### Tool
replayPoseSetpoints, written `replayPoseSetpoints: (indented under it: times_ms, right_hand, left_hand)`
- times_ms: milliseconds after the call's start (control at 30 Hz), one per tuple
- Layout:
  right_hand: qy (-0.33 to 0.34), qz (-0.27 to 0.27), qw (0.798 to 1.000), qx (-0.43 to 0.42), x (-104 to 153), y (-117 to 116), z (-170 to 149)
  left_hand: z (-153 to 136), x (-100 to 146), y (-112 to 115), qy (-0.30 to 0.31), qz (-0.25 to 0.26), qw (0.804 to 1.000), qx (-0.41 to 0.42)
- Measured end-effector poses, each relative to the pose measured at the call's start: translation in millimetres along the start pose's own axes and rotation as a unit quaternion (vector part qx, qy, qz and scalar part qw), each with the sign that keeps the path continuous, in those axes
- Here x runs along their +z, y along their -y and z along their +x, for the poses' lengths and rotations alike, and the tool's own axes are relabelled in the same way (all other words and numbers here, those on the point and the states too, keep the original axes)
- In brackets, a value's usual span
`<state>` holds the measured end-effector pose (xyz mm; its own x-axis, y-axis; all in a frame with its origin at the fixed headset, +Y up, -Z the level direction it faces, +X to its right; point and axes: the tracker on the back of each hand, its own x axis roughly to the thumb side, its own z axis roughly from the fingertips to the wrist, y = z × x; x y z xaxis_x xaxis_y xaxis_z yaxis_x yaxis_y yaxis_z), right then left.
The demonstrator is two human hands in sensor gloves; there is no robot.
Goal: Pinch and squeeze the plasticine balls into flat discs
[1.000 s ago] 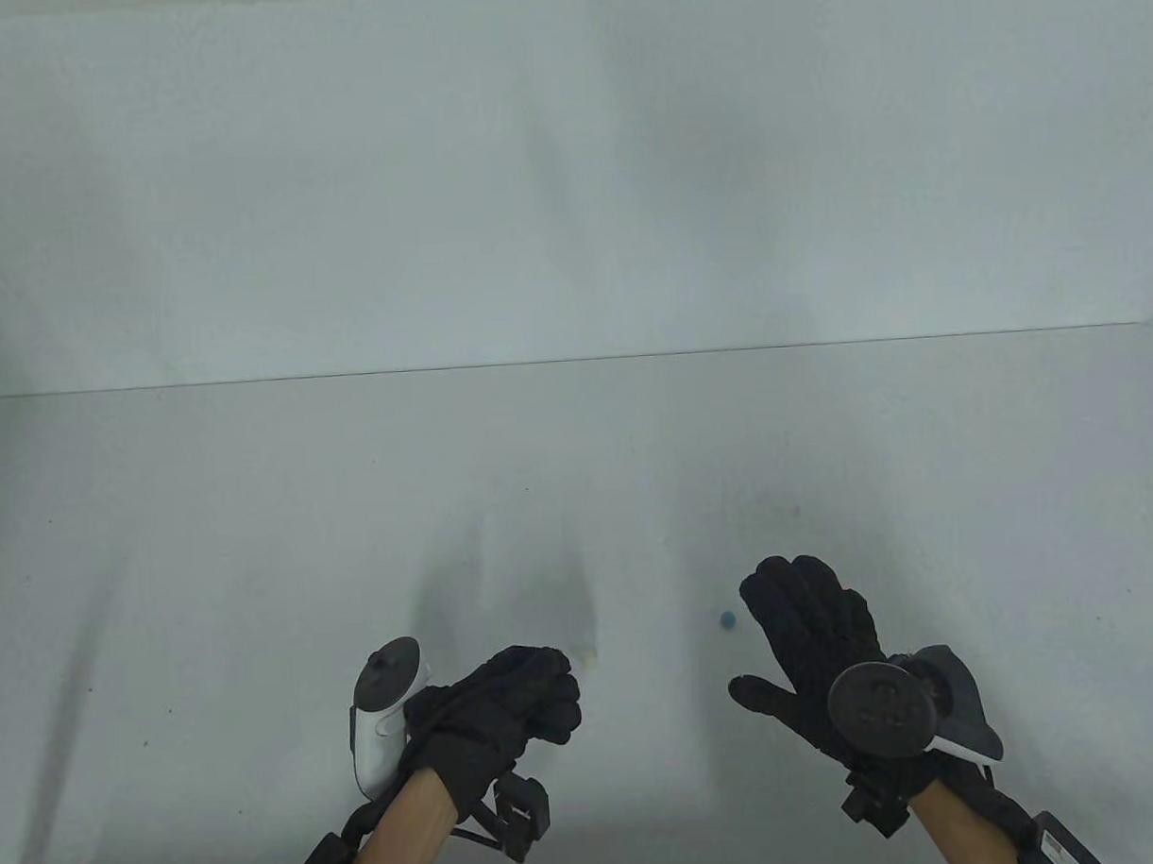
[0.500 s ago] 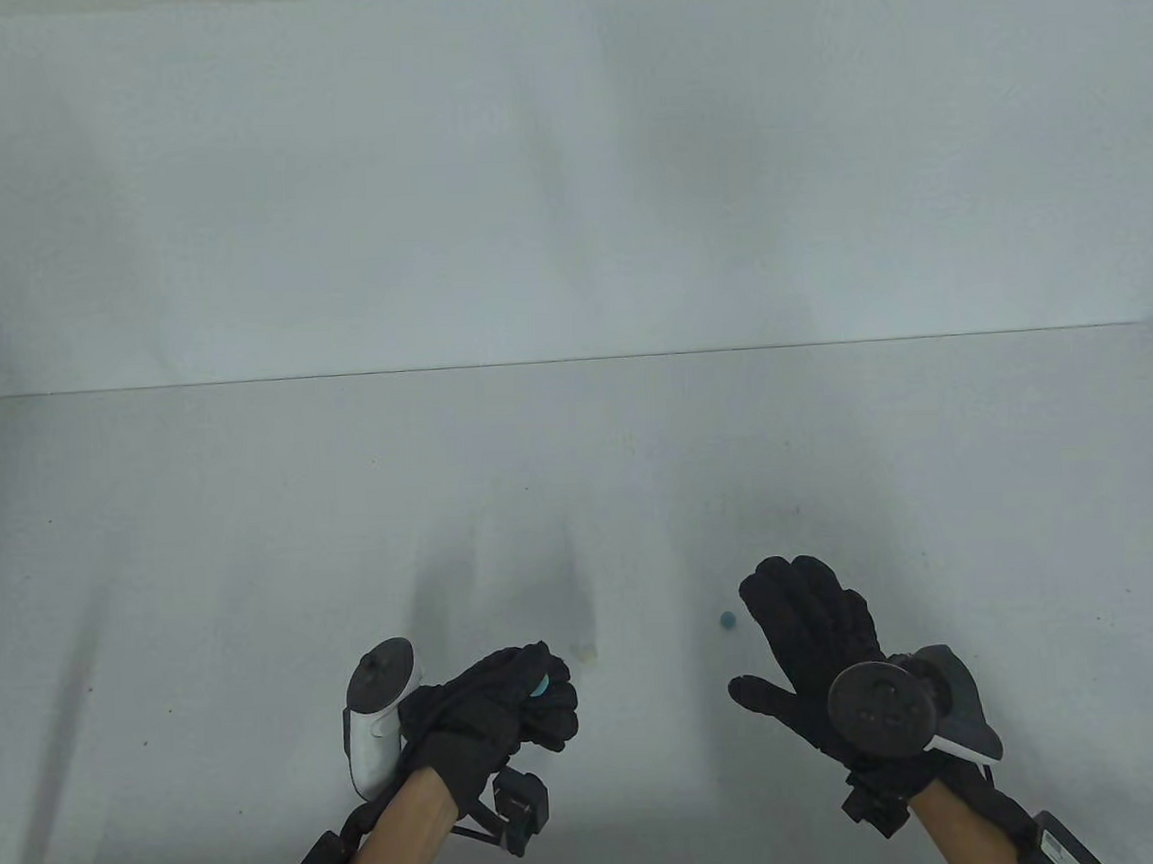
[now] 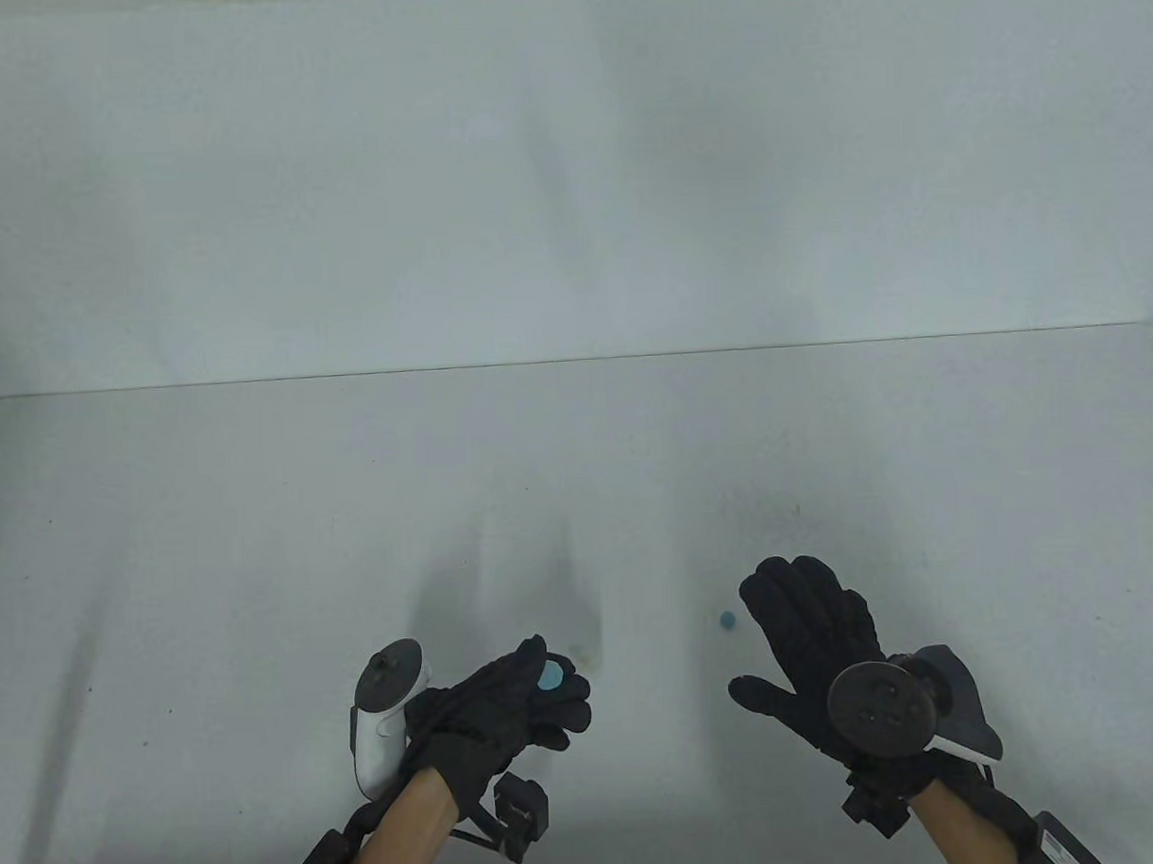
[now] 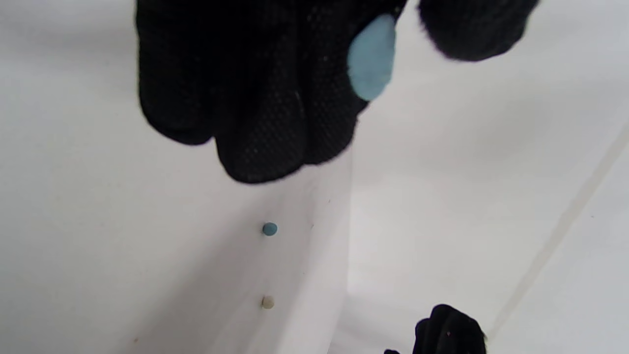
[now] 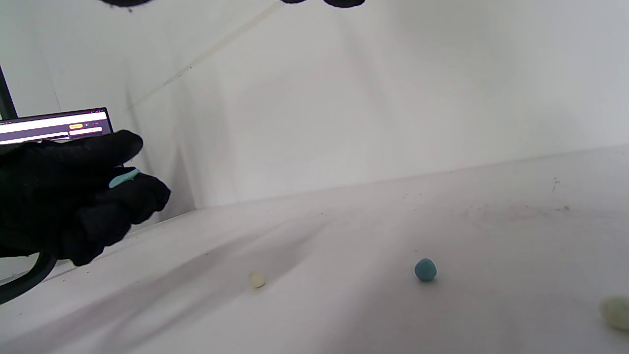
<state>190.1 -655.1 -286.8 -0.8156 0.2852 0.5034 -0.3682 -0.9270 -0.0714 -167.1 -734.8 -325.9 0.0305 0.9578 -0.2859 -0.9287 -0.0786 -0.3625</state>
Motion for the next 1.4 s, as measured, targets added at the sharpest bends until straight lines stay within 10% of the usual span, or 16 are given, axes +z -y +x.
replayPoseSetpoints:
  times_ms: [367,467,1400]
  right_hand:
    - [0.003,0.000,1.000,0.000,0.1,0.0,0.6]
    - [0.004,-0.002,1.000,-0.001,0.0,0.2,0.4]
    - [0.003,-0.003,1.000,0.001,0.3,0.6,0.7]
  left_hand:
    - [6.1,1.8,1.0,0.024,0.017,0.999,-0.021]
    - [2.1,-0.9,3.3,0.034,-0.055,0.997,0.040]
    - [4.3,2.3,-3.6,0.017,0.026,1.000,0.003]
